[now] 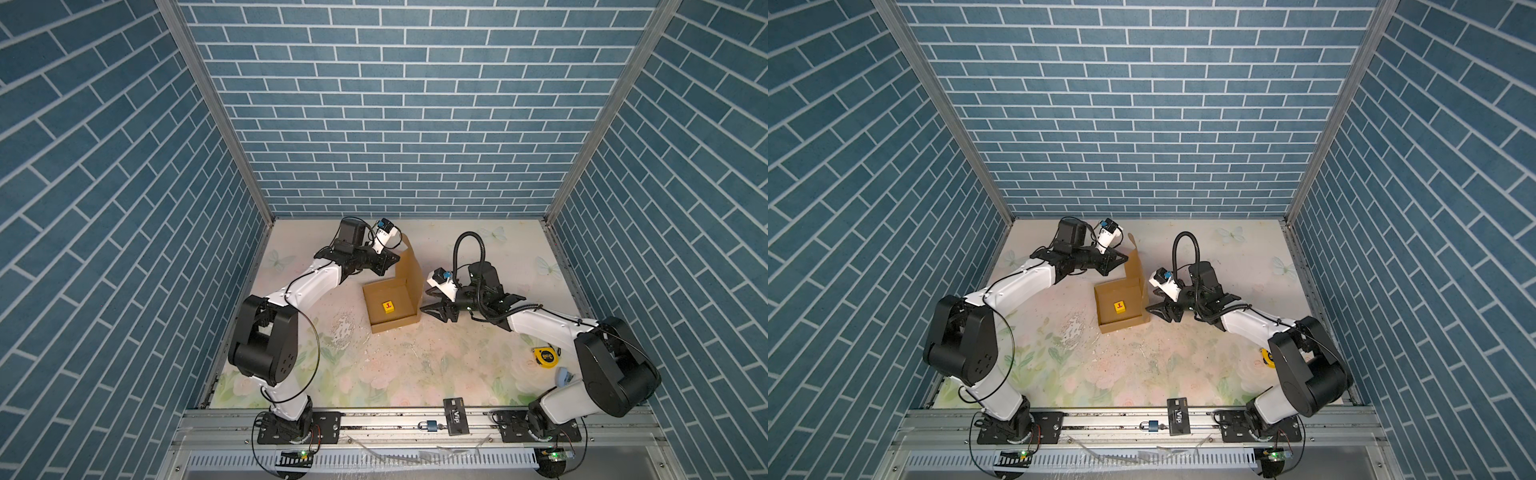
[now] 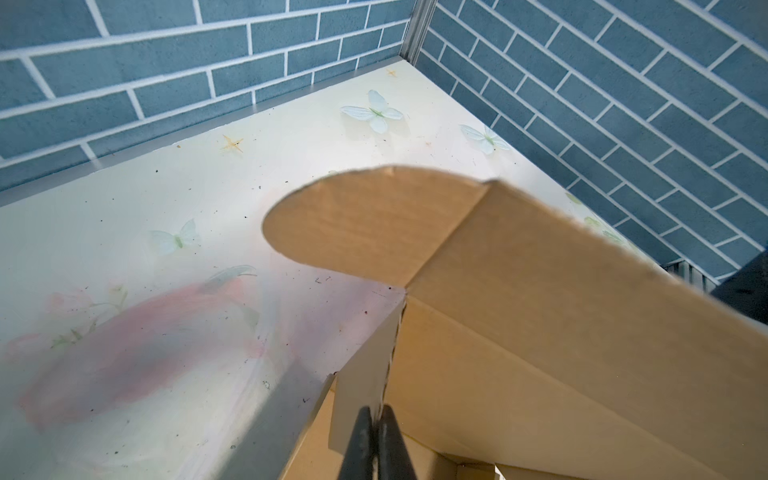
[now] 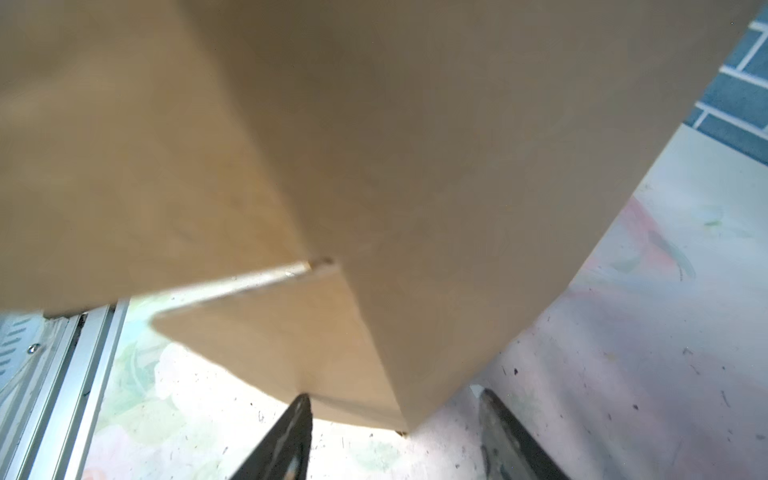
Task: Fold the paper box
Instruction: 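Push the box side wall with the right gripper while the left holds the lid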
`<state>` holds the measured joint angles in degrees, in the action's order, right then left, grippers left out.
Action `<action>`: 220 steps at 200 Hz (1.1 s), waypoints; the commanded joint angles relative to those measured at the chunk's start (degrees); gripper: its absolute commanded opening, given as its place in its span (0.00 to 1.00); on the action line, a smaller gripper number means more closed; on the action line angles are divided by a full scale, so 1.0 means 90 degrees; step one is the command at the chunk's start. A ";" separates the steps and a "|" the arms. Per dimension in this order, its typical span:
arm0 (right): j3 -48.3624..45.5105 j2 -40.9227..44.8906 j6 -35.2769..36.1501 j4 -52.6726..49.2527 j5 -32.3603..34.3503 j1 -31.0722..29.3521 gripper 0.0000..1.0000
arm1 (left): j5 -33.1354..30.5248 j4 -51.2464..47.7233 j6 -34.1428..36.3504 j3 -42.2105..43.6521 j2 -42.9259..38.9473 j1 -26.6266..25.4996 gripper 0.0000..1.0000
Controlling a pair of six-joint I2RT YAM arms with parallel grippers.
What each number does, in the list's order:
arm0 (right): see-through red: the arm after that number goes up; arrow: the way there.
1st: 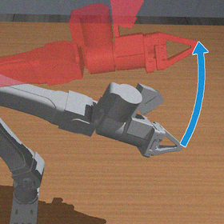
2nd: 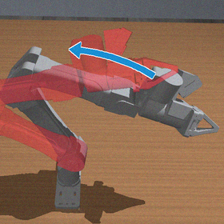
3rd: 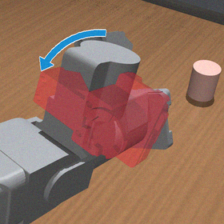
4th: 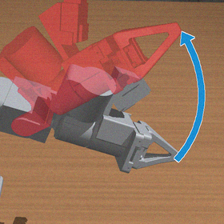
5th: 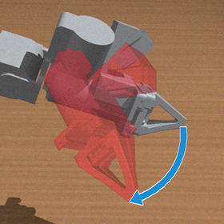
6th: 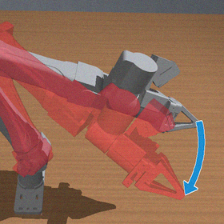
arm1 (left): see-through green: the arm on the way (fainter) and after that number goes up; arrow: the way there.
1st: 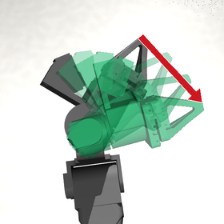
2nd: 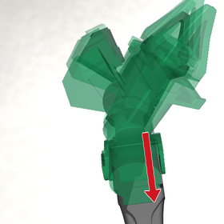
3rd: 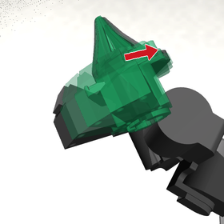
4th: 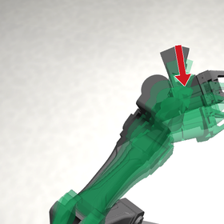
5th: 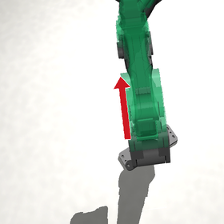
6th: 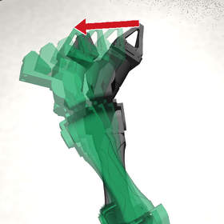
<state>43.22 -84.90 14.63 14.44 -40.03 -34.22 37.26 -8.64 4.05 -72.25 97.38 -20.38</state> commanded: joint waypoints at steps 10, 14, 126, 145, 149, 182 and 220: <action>-0.0068 0.0084 -0.0398 0.0699 0.0473 -0.0200 0.64 | -0.0067 -0.0118 -0.0093 0.0171 -0.0127 -0.0055 0.07; -0.0047 0.0063 -0.0421 0.0701 0.0552 -0.0210 0.64 | -0.0055 -0.0127 -0.0103 0.0159 -0.0136 -0.0058 0.07; -0.0076 -0.0273 -0.0445 0.1406 0.1753 -0.0604 0.56 | -0.0014 -0.0130 -0.0167 0.0498 -0.0351 -0.0036 0.07; -0.0080 -0.0278 -0.0212 0.1279 0.1750 -0.0670 0.55 | -0.0032 0.0072 -0.0142 0.0711 -0.0388 0.0037 0.06; -0.0085 -0.0286 -0.0190 0.1253 0.1774 -0.0680 0.54 | -0.0046 0.0151 -0.0166 0.0770 -0.0387 0.0057 0.06; -0.0120 -0.0254 -0.0104 0.1266 0.2147 -0.0814 0.50 | -0.0101 0.0277 -0.0255 0.0955 -0.0453 0.0299 0.07; -0.0126 -0.0438 -0.0002 0.1427 0.2425 -0.0962 0.48 | -0.0167 0.0417 -0.0254 0.1053 -0.0416 0.0341 0.07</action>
<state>42.46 -87.24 12.53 25.02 -21.69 -42.09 35.18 -4.10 2.02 -63.51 94.11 -17.08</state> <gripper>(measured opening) 0.489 0.068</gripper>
